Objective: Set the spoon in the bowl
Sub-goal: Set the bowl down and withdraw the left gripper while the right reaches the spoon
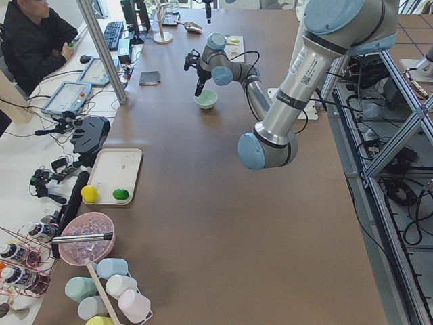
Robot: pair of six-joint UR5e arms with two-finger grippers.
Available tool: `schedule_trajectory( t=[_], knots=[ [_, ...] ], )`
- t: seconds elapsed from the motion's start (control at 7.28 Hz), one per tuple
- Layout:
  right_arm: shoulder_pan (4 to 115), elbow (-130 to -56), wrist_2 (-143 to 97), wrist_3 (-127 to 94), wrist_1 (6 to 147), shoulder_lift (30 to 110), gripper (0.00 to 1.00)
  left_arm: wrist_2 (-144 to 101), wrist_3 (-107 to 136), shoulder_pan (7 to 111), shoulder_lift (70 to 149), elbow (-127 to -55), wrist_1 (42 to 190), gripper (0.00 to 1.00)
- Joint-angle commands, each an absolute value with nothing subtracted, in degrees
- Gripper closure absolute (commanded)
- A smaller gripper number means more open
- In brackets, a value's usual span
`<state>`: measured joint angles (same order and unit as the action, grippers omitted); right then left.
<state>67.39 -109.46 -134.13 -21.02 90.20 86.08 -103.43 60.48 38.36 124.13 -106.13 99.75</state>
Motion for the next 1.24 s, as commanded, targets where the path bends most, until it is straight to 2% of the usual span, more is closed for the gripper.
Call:
schedule_trajectory(
  t=[0.0,0.41,0.69,1.1],
  knots=[
    [57.9,-111.0,-129.0,-23.2,80.9,89.4,0.0,-104.2,59.3,40.0,122.8,-107.5,99.0,0.03],
    [51.3,-104.0,-126.6,-23.2,69.4,90.3,0.01,-104.2,58.4,41.1,121.2,-107.6,99.2,0.02],
    [47.9,-102.2,-124.9,-23.2,68.8,90.2,0.01,-104.2,58.4,41.1,120.8,-107.6,99.2,0.02],
    [46.3,-102.2,-123.7,-23.2,68.8,91.4,0.13,-104.1,58.4,41.1,120.5,-108.0,99.4,0.03]
  ],
)
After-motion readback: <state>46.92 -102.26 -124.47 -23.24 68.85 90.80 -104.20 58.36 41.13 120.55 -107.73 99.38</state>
